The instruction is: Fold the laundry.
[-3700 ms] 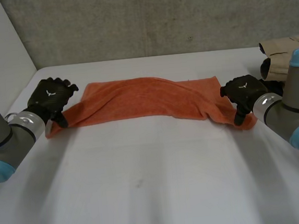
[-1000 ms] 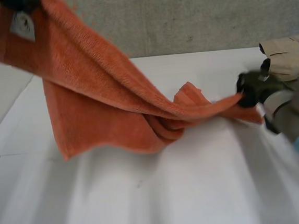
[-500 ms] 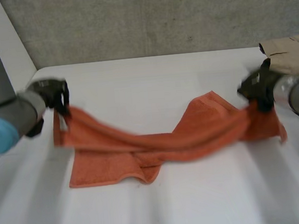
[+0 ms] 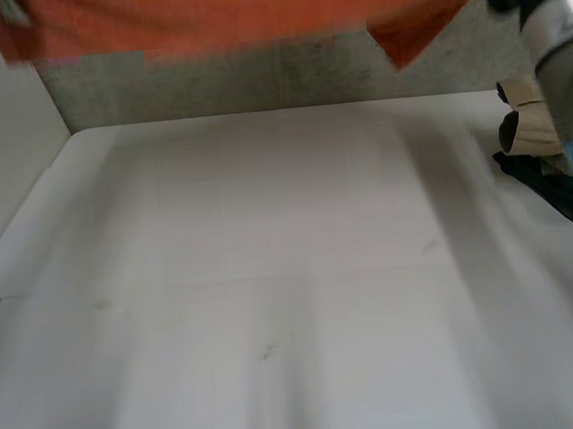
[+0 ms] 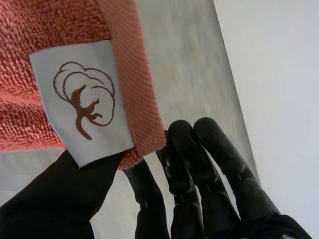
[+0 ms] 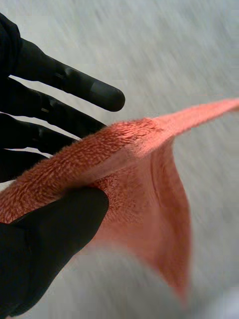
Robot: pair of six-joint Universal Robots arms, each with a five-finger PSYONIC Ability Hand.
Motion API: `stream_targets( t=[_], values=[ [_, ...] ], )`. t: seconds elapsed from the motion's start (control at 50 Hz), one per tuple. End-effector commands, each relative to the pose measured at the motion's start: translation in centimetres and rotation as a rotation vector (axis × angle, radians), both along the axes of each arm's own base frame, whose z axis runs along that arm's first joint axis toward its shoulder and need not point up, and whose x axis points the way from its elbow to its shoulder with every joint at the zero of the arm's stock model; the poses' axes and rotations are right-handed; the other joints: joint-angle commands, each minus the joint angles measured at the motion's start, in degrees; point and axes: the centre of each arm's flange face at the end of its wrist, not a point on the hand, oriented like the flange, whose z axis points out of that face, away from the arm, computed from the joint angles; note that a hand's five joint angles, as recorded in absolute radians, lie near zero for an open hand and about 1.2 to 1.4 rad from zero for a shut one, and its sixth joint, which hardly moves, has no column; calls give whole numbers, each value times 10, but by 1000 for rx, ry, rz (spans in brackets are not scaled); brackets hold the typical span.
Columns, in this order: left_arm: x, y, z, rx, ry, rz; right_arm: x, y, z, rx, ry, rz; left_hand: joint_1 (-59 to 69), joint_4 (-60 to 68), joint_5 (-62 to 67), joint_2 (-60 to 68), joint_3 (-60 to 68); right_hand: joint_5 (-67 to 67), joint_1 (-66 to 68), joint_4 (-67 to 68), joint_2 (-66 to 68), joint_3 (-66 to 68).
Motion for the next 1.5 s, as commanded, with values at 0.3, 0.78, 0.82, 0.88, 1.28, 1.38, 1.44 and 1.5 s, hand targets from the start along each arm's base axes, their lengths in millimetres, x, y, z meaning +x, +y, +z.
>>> stream_targets(
  t=[0.3,0.78,0.82,0.88,1.28,1.38,1.44,1.5],
  values=[
    [26,-6,-249,798,-280,20,3,53,-220,694,349,86,-453,-483,-460,-483,-479,129,146,115,126,118],
    [27,88,-242,692,-702,-300,1,65,-197,716,285,64,-418,-448,-425,-448,-443,129,146,115,126,118],
    [26,91,-250,696,-741,-309,1,65,-198,717,287,67,-418,-448,-425,-448,-443,129,146,115,126,118],
    [26,89,-257,692,-761,-302,1,66,-199,720,288,66,-418,-448,-425,-448,-443,129,146,115,126,118],
    [3,64,-281,644,-792,-296,2,72,-201,728,296,73,-267,-296,-274,-297,-292,129,146,115,126,118],
    [2,57,-276,627,-795,-265,2,73,-202,734,298,75,-202,-231,-209,-231,-227,129,146,115,126,118],
    [2,51,-271,605,-786,-249,2,74,-203,737,299,75,-128,-157,-135,-157,-153,129,146,115,126,118],
    [1,47,-269,597,-775,-248,2,74,-202,736,297,75,-90,-120,-97,-120,-116,129,146,115,126,118]
  ],
)
